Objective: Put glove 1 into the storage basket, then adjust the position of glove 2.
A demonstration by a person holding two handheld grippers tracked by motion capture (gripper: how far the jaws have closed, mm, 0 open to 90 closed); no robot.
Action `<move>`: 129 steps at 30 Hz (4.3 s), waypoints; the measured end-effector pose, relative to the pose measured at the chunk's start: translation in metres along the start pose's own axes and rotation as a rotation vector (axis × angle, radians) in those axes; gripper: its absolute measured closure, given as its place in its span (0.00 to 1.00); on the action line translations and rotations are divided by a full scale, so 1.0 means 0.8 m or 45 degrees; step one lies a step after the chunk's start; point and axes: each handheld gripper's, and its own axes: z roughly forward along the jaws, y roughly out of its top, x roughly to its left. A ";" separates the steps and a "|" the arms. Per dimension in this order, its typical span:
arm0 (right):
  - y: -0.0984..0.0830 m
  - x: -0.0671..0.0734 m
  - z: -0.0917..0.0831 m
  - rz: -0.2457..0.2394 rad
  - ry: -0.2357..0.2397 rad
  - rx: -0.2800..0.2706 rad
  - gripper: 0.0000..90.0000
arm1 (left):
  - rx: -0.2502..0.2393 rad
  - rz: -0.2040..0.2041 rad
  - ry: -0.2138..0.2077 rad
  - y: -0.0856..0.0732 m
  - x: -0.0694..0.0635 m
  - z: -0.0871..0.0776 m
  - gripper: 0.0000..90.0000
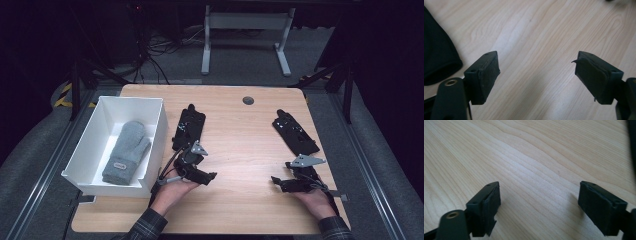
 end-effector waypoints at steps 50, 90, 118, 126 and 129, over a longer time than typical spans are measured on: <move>0.039 -0.116 0.008 0.073 -0.154 0.130 1.00 | -0.074 0.082 0.091 -0.056 0.006 0.024 0.00; 0.047 -0.005 0.017 -0.112 0.272 0.166 1.00 | -0.078 0.078 0.095 -0.056 0.005 0.025 0.00; 0.055 -0.061 0.027 -0.002 0.028 0.133 1.00 | -0.077 0.076 0.095 -0.056 0.005 0.025 0.00; 0.052 -0.056 0.024 -0.007 0.066 0.133 1.00 | -0.076 0.075 0.096 -0.056 0.005 0.025 0.00; 0.050 -0.050 0.022 -0.018 0.073 0.136 1.00 | -0.076 0.075 0.097 -0.056 0.005 0.025 0.00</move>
